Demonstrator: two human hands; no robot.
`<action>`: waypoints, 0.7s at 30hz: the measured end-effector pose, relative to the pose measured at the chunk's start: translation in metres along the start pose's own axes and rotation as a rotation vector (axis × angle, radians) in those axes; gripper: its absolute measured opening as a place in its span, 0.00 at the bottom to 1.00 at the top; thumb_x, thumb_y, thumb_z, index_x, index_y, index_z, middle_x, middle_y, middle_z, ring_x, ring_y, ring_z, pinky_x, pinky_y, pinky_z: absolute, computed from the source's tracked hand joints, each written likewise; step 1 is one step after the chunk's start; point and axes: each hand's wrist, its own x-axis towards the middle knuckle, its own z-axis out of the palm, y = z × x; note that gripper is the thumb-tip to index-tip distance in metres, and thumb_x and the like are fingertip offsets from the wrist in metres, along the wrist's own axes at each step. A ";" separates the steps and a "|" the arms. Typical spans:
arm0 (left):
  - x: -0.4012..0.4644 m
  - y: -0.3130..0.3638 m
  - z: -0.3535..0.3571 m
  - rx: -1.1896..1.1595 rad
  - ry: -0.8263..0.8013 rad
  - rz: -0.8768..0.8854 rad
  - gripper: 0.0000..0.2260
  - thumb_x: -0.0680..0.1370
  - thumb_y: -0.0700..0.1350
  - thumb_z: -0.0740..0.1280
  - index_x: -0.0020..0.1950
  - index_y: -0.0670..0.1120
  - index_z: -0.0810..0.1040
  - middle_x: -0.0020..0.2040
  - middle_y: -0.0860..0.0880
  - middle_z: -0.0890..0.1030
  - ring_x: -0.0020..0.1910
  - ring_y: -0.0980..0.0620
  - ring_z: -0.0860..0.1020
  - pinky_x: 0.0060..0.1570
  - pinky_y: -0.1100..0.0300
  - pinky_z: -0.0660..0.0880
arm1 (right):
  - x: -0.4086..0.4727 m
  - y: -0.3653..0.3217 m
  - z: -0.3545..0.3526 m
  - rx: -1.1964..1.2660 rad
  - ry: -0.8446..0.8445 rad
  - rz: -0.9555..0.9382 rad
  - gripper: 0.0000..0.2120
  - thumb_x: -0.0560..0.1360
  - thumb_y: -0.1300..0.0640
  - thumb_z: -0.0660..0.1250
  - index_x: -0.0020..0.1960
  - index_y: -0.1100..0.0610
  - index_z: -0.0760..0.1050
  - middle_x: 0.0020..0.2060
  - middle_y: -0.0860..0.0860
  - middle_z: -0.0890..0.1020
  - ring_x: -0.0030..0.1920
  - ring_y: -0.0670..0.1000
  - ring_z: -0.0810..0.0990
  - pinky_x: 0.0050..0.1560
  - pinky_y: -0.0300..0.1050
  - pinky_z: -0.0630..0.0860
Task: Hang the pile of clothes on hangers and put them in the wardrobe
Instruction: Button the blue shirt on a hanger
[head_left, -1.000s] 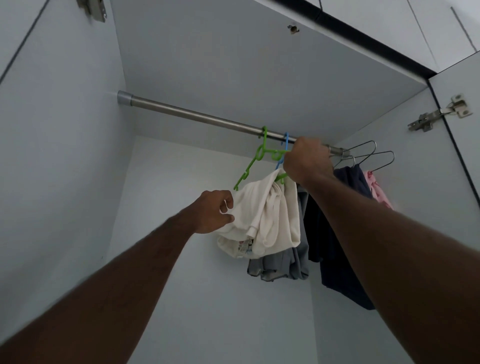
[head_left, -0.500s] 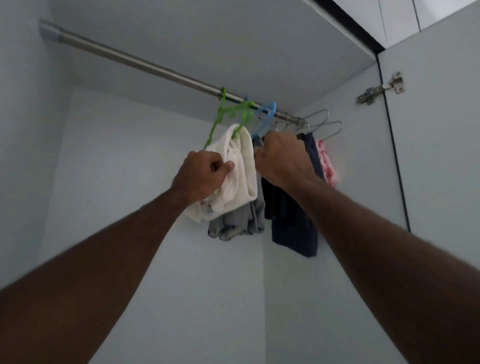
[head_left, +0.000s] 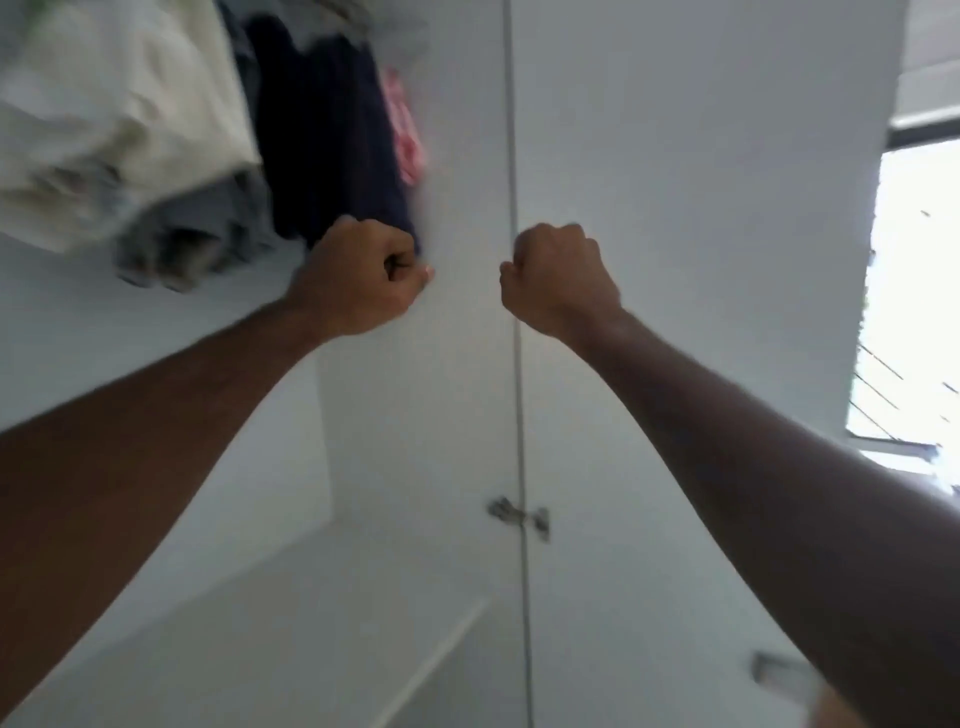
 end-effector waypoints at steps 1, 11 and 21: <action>-0.007 0.024 0.021 -0.027 -0.041 0.027 0.19 0.73 0.53 0.67 0.29 0.45 0.67 0.24 0.53 0.67 0.27 0.44 0.67 0.36 0.59 0.62 | -0.019 0.025 -0.005 -0.042 -0.019 0.024 0.12 0.79 0.51 0.61 0.52 0.58 0.78 0.51 0.60 0.77 0.56 0.66 0.77 0.50 0.52 0.75; -0.103 0.311 0.208 -0.486 -0.423 0.079 0.19 0.74 0.51 0.70 0.28 0.49 0.66 0.23 0.55 0.68 0.26 0.48 0.67 0.35 0.59 0.62 | -0.264 0.292 -0.090 -0.376 -0.302 0.353 0.16 0.79 0.48 0.60 0.55 0.57 0.79 0.52 0.59 0.82 0.55 0.64 0.81 0.53 0.52 0.77; -0.138 0.645 0.304 -0.882 -0.750 0.438 0.18 0.75 0.49 0.72 0.28 0.50 0.70 0.26 0.53 0.71 0.28 0.53 0.70 0.35 0.56 0.67 | -0.515 0.439 -0.286 -0.577 -0.278 0.992 0.11 0.76 0.52 0.64 0.45 0.58 0.80 0.43 0.62 0.84 0.47 0.66 0.83 0.48 0.53 0.80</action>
